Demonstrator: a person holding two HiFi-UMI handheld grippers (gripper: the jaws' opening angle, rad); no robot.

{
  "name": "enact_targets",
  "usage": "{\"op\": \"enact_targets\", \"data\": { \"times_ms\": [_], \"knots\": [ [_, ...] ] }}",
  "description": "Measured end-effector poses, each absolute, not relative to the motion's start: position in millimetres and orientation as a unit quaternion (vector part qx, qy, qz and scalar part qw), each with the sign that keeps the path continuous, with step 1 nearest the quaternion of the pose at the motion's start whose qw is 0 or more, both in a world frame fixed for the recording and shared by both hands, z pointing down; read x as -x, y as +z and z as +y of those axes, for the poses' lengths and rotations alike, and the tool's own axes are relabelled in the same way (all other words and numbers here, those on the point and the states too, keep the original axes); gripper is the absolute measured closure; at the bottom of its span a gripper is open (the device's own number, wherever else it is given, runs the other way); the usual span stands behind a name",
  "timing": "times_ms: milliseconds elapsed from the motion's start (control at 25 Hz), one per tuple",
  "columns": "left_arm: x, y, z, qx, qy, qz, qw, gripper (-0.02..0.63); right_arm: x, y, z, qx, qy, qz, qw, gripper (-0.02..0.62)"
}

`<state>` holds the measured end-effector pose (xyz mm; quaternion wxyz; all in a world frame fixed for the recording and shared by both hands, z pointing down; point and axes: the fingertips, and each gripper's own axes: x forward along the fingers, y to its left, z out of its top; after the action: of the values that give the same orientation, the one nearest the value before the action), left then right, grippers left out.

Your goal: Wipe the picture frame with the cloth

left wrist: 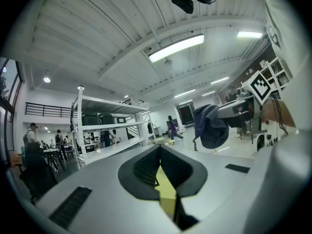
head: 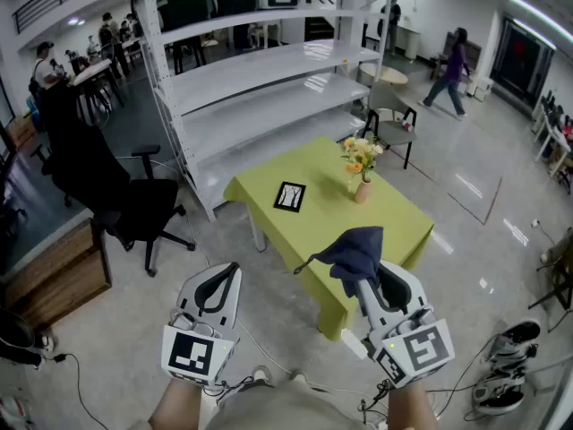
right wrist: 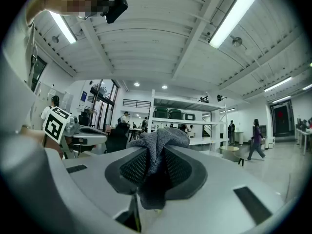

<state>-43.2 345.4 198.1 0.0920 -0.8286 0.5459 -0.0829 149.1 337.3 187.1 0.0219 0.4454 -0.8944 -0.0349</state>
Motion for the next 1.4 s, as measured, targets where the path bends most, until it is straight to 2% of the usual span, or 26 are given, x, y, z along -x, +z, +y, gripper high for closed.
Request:
{"op": "enact_targets", "data": {
  "times_ms": [120, 360, 880, 1400],
  "knots": [
    [45, 198, 340, 0.822, -0.087, 0.555, 0.094, 0.598, -155, 183, 335, -0.434, -0.027, -0.9, -0.004, 0.506],
    [38, 198, 333, 0.816, -0.095, 0.56, 0.104, 0.598, -167, 193, 323, -0.437, -0.04, -0.898, 0.028, 0.506],
    [17, 204, 313, 0.809, -0.097, 0.569, 0.107, 0.598, -190, 218, 294, -0.438, -0.023, -0.898, 0.027, 0.505],
    [32, 237, 241, 0.815, -0.089, 0.565, 0.092, 0.598, -166, 258, 226, -0.438, -0.009, -0.898, 0.046, 0.503]
  ]
}}
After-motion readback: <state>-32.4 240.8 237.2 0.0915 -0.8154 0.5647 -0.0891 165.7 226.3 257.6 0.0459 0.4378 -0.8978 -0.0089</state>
